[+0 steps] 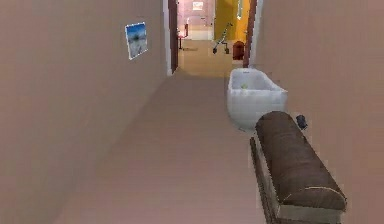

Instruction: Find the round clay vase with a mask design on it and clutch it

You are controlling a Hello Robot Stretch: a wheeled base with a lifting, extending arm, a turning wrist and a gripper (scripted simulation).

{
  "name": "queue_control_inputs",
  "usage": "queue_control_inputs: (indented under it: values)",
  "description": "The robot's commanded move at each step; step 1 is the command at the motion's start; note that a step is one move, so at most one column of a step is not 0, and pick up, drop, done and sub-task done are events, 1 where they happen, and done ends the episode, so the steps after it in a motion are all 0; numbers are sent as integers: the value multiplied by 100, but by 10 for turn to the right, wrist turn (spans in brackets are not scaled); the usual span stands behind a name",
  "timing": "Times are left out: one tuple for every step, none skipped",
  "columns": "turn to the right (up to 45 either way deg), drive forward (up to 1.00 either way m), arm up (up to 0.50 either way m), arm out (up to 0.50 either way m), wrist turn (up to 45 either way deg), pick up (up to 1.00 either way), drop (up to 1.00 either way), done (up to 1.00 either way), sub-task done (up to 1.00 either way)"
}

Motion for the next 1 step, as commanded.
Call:
queue_control_inputs:
  values:
    - [-30,0,0,0,0,0,0,0,0]
